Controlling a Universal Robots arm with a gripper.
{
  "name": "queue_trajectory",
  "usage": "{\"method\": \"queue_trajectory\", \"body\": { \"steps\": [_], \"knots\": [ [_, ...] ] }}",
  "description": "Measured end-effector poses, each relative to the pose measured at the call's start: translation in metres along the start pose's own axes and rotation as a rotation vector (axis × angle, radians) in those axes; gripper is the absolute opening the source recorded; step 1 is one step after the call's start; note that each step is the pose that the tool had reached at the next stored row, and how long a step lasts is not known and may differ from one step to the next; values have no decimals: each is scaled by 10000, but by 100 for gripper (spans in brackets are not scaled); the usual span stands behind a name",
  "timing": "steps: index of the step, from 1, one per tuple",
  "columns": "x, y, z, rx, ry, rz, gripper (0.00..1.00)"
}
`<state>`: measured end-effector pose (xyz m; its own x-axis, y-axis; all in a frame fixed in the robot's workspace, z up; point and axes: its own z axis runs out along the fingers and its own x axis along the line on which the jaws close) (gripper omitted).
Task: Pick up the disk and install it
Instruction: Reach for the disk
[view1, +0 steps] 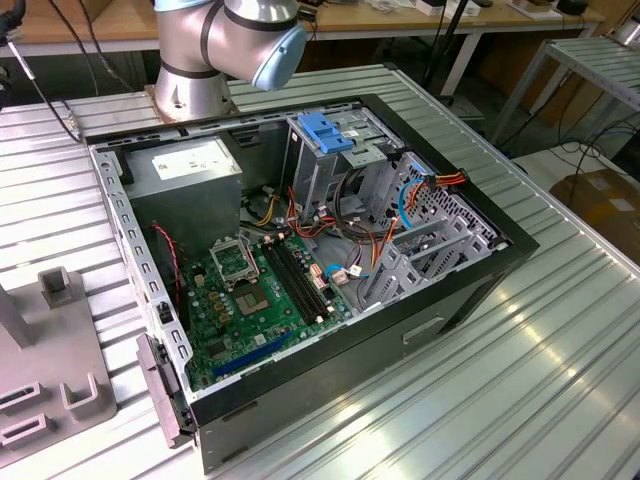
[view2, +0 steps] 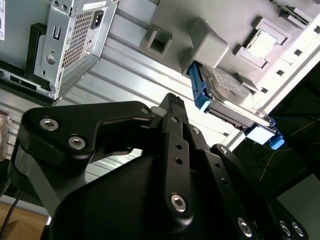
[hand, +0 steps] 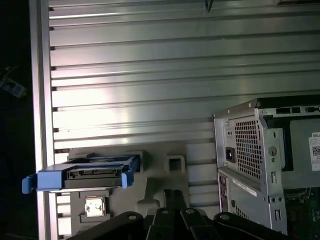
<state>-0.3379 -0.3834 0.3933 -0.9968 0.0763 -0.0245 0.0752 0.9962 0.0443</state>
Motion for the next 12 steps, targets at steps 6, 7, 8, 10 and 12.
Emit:
{"method": "queue_trajectory", "body": {
  "steps": [6,7,8,10,12],
  "knots": [
    [156,21,-2,0,-1,2,10],
    [179,19,-3,0,0,2,10],
    [207,17,-4,0,0,1,10],
    [276,13,-6,0,0,2,10],
    [424,10,-8,0,-1,2,10]
  ]
}}
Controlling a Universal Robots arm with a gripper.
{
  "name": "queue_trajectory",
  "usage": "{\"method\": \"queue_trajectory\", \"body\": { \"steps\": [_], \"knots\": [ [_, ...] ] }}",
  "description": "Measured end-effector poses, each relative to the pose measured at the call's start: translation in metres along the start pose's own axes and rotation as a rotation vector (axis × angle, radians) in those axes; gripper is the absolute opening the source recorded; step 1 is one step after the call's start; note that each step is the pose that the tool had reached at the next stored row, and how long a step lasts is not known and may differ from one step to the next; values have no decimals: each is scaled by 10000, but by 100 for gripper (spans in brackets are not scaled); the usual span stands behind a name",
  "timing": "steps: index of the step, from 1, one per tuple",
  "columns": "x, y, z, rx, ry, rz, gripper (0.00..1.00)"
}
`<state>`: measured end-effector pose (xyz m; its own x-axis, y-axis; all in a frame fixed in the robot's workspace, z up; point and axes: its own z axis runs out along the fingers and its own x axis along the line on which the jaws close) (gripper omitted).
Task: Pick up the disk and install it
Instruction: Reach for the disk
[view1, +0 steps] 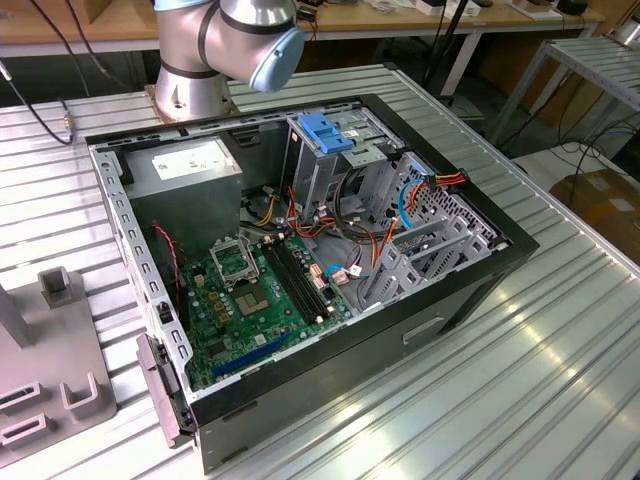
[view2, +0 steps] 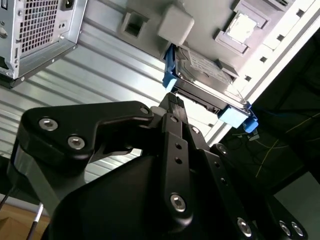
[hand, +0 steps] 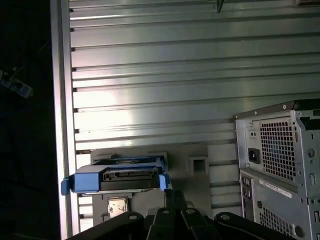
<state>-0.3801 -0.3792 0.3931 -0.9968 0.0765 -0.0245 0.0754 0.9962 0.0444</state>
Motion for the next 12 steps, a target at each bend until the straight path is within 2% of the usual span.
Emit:
{"method": "queue_trajectory", "body": {
  "steps": [1,5,6,8,12],
  "knots": [
    [78,-6,1,0,2,-17,10],
    [220,-17,6,0,6,-56,10],
    [278,-20,5,-1,9,-60,10],
    [319,-19,5,-1,12,-60,10],
    [459,4,6,-1,14,-59,10]
  ]
}}
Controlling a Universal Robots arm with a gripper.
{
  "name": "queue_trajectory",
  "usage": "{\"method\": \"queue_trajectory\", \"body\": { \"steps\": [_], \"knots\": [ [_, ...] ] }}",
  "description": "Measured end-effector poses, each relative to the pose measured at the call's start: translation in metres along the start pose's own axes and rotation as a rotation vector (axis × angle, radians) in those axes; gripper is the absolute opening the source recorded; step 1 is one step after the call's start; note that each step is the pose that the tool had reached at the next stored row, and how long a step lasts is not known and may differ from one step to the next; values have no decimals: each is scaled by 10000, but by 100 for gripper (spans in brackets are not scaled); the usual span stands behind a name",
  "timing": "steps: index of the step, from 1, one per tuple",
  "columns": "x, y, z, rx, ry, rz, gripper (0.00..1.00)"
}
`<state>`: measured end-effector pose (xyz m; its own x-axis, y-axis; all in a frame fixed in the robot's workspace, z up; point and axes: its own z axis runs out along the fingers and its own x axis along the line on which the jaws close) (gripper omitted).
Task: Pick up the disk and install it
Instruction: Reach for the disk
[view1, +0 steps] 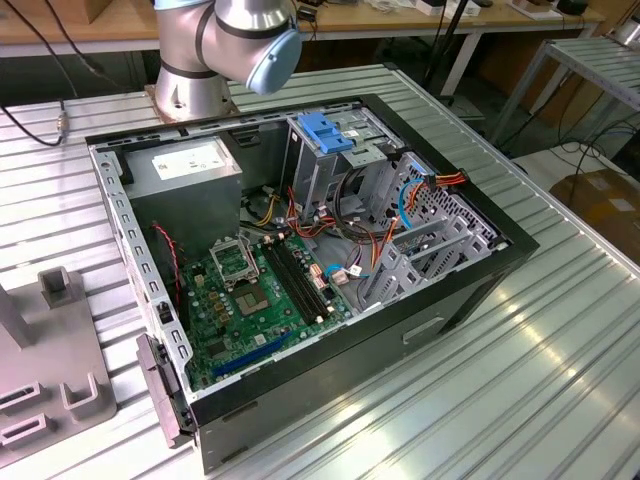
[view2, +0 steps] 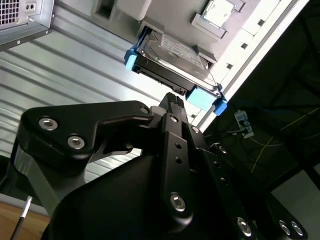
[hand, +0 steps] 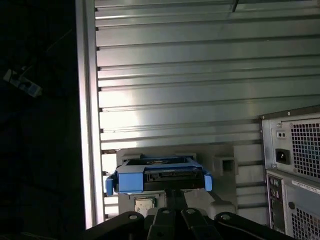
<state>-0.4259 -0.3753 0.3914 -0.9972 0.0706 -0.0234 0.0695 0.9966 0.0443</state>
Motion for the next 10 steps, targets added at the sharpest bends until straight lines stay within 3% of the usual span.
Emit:
{"method": "queue_trajectory", "body": {
  "steps": [10],
  "knots": [
    [279,-8,1,0,1,-1,10]
  ]
}}
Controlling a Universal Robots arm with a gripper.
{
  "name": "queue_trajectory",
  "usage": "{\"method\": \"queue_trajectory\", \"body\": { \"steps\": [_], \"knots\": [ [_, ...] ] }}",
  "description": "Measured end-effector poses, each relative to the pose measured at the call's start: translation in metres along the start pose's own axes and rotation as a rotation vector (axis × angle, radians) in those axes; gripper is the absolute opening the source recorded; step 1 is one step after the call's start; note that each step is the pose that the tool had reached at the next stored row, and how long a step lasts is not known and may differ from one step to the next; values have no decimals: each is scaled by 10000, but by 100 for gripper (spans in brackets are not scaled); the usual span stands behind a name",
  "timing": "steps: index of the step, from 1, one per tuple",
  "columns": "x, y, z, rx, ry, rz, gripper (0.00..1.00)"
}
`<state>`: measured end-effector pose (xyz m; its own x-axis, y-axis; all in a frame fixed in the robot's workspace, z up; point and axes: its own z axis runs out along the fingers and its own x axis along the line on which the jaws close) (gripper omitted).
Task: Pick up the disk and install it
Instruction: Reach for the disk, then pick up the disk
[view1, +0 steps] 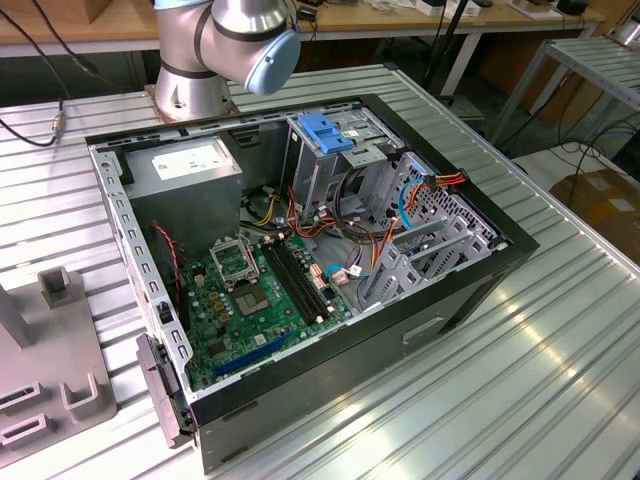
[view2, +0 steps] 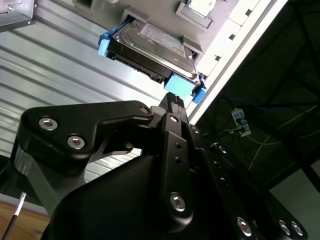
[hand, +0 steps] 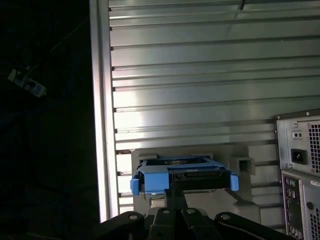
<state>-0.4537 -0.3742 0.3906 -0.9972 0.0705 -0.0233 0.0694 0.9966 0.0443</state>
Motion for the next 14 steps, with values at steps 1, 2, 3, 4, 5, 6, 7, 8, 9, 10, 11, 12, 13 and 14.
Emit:
{"method": "queue_trajectory", "body": {
  "steps": [1,2,3,4,5,6,7,8,9,10,11,12,13,14],
  "knots": [
    [25,-2,0,0,0,0,10],
    [45,-3,-1,1,1,0,10],
    [54,-4,-2,1,2,1,10],
    [56,-4,-2,0,1,-1,10],
    [56,-4,-1,0,1,-1,10],
    [56,-4,-1,0,0,-1,10],
    [57,-4,-1,0,0,0,10],
    [58,-4,-2,0,1,0,10],
    [58,-4,-1,0,0,0,10],
    [58,-4,-1,0,0,0,10],
    [59,-4,-1,0,0,0,10],
    [59,-4,-1,0,0,0,10],
    [59,-4,-1,0,0,0,10],
    [60,-4,-1,0,0,0,10]
  ]
}}
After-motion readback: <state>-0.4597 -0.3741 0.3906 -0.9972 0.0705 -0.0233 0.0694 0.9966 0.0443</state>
